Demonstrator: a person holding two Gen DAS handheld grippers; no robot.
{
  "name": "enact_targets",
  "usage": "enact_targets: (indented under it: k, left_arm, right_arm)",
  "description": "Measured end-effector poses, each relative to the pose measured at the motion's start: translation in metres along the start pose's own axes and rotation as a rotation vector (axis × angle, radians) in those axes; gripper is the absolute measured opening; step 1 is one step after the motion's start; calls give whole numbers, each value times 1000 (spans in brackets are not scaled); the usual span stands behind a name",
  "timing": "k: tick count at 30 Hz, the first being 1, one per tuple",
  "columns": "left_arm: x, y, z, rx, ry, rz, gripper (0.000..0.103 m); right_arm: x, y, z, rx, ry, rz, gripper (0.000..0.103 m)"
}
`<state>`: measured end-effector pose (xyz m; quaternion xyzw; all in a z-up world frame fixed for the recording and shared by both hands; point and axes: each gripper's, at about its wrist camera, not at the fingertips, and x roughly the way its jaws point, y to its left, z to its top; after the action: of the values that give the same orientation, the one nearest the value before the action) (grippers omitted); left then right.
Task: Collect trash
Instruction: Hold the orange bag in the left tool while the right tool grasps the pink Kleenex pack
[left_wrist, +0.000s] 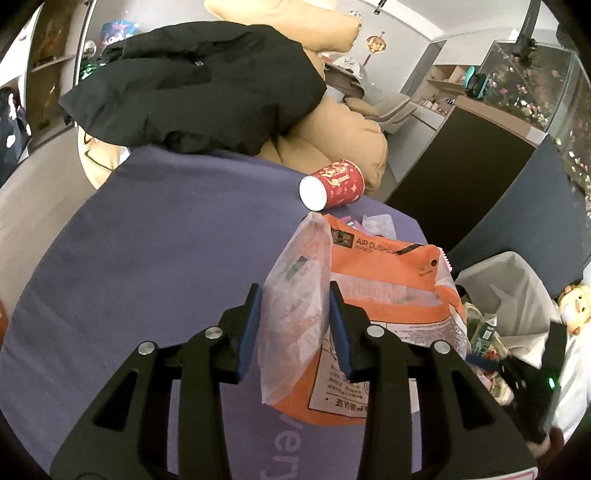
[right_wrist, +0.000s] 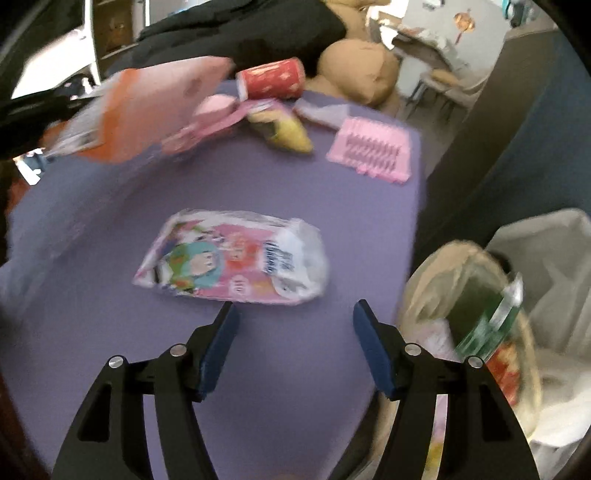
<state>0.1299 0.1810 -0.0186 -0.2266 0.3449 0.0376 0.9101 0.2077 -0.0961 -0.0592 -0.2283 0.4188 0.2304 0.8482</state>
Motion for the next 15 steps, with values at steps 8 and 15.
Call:
enact_targets:
  k: [8,15]
  left_arm:
    - [-9,10,-6,1,-42,32,34]
    - [-13,19,-5,-11,-68,50,34]
  right_arm:
    - [-9,-40,18,243,-19,37,61]
    - [7,-5,12,475,43,244,61]
